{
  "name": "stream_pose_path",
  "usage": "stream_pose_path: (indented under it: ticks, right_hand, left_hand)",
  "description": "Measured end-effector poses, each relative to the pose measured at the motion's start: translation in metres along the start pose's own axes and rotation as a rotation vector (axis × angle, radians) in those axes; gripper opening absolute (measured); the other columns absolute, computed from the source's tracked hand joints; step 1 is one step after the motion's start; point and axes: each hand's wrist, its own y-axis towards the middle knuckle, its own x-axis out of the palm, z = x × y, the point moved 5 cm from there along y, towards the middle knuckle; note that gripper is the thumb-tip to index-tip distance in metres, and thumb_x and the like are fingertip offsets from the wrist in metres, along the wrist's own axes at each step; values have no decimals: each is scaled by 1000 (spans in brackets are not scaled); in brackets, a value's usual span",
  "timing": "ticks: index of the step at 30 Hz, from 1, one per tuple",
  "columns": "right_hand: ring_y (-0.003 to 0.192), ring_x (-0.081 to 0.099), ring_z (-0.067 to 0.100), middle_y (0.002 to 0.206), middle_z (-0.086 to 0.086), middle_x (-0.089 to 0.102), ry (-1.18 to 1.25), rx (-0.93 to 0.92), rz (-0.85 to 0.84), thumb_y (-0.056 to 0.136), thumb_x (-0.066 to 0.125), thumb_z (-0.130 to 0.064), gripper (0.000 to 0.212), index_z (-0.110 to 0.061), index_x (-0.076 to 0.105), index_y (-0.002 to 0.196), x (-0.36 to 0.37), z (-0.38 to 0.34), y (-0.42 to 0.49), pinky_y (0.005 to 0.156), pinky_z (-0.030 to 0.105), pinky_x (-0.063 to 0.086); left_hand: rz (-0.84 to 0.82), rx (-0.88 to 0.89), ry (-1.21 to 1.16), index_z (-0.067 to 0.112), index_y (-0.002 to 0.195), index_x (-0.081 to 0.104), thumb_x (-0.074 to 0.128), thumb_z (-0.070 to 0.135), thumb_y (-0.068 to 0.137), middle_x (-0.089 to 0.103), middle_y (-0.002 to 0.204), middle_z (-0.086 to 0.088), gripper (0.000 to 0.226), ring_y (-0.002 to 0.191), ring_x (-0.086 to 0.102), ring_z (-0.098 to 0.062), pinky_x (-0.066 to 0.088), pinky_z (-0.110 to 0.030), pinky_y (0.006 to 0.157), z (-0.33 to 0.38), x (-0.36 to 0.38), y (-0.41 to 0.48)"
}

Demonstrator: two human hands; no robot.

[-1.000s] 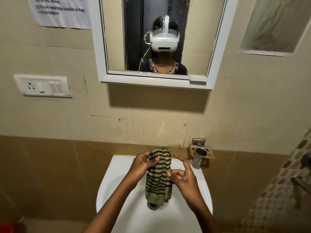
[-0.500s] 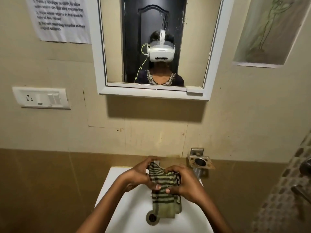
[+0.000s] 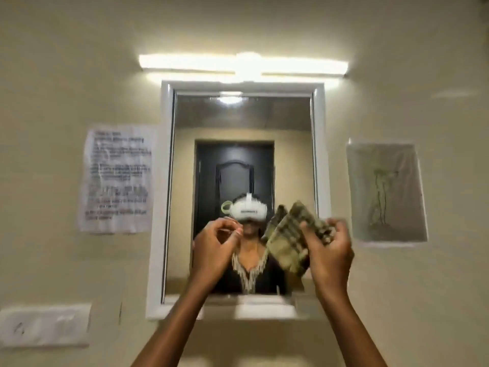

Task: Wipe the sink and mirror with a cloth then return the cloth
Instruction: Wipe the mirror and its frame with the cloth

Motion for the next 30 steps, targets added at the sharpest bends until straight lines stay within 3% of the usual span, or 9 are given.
stream_pose_path:
  ticks: [2, 3, 5, 7, 12, 17, 22, 27, 30]
  right_hand:
    - [69, 60, 1, 79, -10, 61, 97, -249, 329, 82, 69, -24, 28, -17, 45, 94, 11, -50, 46, 67, 38, 56]
    - [83, 62, 4, 94, -3, 65, 139, -371, 423, 84, 67, -23, 26, -15, 46, 99, 21, -72, 69, 75, 39, 56]
    - [127, 47, 24, 134, 12, 53, 67, -521, 488, 90, 59, -20, 32, -10, 50, 119, 49, -105, 117, 101, 48, 45]
    - [140, 27, 34, 149, 16, 36, -135, -600, 490, 92, 55, -16, 43, -6, 45, 133, 80, -126, 163, 112, 54, 29]
    - [143, 10, 42, 155, 15, 25, -477, -498, 285, 89, 55, -14, 42, -17, 44, 129, 146, -126, 228, 113, 65, 9]
    - [143, 3, 44, 156, 12, 21, -544, -512, 241, 92, 44, -44, 44, -22, 41, 130, 191, -132, 226, 110, 66, 0]
    - [142, -2, 44, 158, 10, 13, -463, -552, 3, 87, 25, -65, 61, -32, 29, 138, 255, -148, 181, 112, 63, 2]
    - [139, 18, 43, 147, 10, 37, -405, -1019, -439, 94, 45, -31, 47, -27, 33, 139, 327, -174, 76, 110, 63, 7]
    - [143, 9, 37, 155, -1, 27, -629, -1138, -584, 98, 36, -34, 45, -32, 31, 142, 355, -169, 48, 111, 64, 4]
  left_hand:
    - [195, 116, 104, 35, 78, 57, 66, 21, 81, 59, 85, 15, 17, 87, 60, -14, 47, -40, 88, 24, -19, 45]
    - [281, 167, 149, 33, 84, 56, 63, 21, 83, 57, 87, 13, 14, 91, 58, -17, 43, -41, 92, 33, -28, 67]
    - [420, 210, 182, 23, 99, 56, 59, 21, 86, 59, 101, 1, 14, 102, 56, -23, 34, -42, 99, 41, -45, 107]
    - [520, 141, 191, 16, 113, 52, 55, 22, 89, 57, 119, -10, 25, 115, 51, -29, 32, -45, 104, 37, -60, 142]
    - [665, 1, 80, 11, 138, 37, 46, 13, 93, 39, 146, -16, 46, 136, 35, -33, 29, -49, 112, 31, -87, 186]
    - [661, 47, -71, 7, 129, 51, 45, 6, 94, 57, 133, -15, 36, 122, 54, -30, 43, -37, 98, 14, -104, 196]
    - [659, 99, -138, 10, 127, 54, 48, 8, 93, 59, 131, -11, 35, 119, 56, -25, 43, -26, 89, 1, -108, 196]
    - [709, 90, -307, 14, 118, 63, 43, 10, 95, 64, 124, -9, 31, 117, 57, -24, 44, -31, 97, -9, -110, 194]
    - [705, 80, -236, 13, 117, 63, 45, 14, 94, 66, 119, -13, 30, 108, 59, -27, 43, -33, 90, -14, -113, 192]
